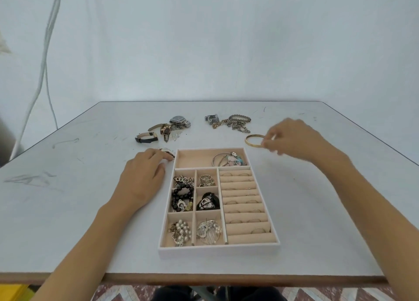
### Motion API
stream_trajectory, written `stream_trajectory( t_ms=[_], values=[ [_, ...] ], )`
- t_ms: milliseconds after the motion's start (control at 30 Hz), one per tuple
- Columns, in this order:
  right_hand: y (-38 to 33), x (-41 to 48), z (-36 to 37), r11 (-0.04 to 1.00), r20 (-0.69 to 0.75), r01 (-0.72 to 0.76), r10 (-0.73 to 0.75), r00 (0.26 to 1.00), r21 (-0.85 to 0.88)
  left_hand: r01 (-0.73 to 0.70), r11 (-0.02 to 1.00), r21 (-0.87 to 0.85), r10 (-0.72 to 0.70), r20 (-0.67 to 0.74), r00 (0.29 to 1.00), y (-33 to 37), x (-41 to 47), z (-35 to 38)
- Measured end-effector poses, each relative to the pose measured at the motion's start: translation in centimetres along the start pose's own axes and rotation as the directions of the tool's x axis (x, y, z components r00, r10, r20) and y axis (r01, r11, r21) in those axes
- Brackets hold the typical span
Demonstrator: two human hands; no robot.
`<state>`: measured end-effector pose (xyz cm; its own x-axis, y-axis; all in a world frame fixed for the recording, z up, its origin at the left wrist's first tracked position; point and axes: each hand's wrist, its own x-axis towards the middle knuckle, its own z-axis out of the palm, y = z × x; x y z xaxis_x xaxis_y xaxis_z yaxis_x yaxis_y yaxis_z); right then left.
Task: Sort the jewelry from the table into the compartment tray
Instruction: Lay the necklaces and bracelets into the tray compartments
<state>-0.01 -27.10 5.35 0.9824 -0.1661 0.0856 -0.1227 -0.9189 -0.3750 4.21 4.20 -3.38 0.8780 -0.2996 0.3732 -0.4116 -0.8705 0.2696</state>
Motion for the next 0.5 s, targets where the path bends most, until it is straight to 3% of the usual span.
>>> stream_trajectory(
  t_ms=[100,300,500],
  values=[
    [-0.9,5.2,1.3,0.999,-0.138,-0.037,0.035,0.990,-0.015,0.005,1.000,-0.001,-0.005,-0.006,1.000,-0.1,0.1,0.1],
    [-2.5,10.7,5.3,0.981,-0.080,-0.067,0.054,0.995,-0.181,-0.008,1.000,0.028,0.009,-0.033,0.999,-0.4,0.3,0.4],
    [-2.8,12.2,6.1,0.973,-0.160,-0.091,0.058,0.985,-0.213,0.043,0.999,0.016,-0.042,-0.038,0.998,0.0,0.6,0.5]
  ],
)
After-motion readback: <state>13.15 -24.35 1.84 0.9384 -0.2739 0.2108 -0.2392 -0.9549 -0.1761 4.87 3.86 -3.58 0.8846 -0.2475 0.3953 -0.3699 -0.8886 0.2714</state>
